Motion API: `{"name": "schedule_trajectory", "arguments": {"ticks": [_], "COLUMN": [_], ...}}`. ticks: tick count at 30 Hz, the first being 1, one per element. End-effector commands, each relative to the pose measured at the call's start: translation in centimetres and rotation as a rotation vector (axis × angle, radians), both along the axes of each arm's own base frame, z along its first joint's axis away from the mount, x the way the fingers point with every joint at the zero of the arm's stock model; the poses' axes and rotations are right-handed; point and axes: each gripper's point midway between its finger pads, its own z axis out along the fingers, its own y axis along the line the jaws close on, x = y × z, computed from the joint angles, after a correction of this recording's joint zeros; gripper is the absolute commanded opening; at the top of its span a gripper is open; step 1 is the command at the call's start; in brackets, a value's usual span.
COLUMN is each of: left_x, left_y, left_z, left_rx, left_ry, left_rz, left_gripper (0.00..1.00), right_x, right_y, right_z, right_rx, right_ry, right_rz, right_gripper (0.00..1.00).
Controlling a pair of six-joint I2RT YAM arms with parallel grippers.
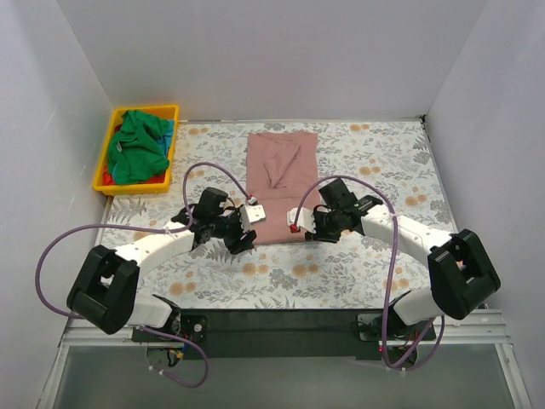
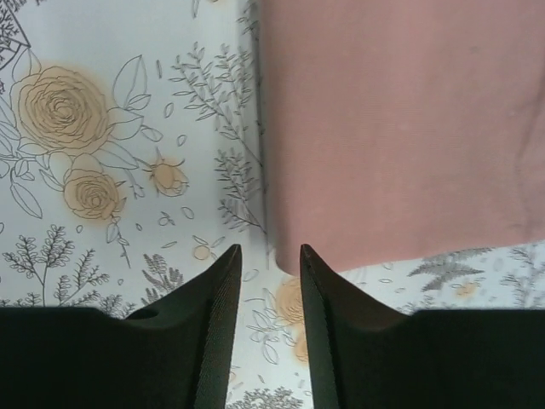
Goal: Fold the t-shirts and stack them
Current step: Fold the tshirt
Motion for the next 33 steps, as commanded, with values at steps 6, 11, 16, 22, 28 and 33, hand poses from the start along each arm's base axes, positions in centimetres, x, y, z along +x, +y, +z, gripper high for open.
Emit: {"name": "schedule_trajectory", "arguments": {"ticks": [6,11,16,22,28,33], "left_x": [-0.2,0.6,0.9,1.1,1.4,0.0], "left_y": [-0.3,-0.4,0.0,0.1,-0.3,-1.0], "left_z": [-2.9,-4.0,-5.9,-6.1,-3.4,0.7], "left_rx": [0.076,0.111,0.167,0.182,0.146,0.082], "left_ry": [-0.07,-0.107,-0.093,-0.096,-0.103,-0.079], "left_rz": [-0.034,-0.048,-0.046,-0.042,-0.027,-0.065], "left_gripper": [0.56,0.55,0.49,0.18,0.0,0.0], "right_x": [0.4,0.4,0.1,0.5,0.6,0.3], "right_y": [0.0,-0.9,-1.5,-1.6,-1.5,-0.9], "right_z": [-3.0,-5.3,-6.7,-6.7,-4.6,-0.1], "right_rx": [-0.038,-0.085,-0.117,-0.121,-0.104,-0.046], "right_ry": [-0.034,-0.035,-0.022,-0.026,-0.036,-0.01], "right_rz": [-0.023,-0.036,-0.045,-0.07,-0.084,-0.095], "right_gripper": [0.44,0.45,0.39,0.08,0.01,0.01]}}
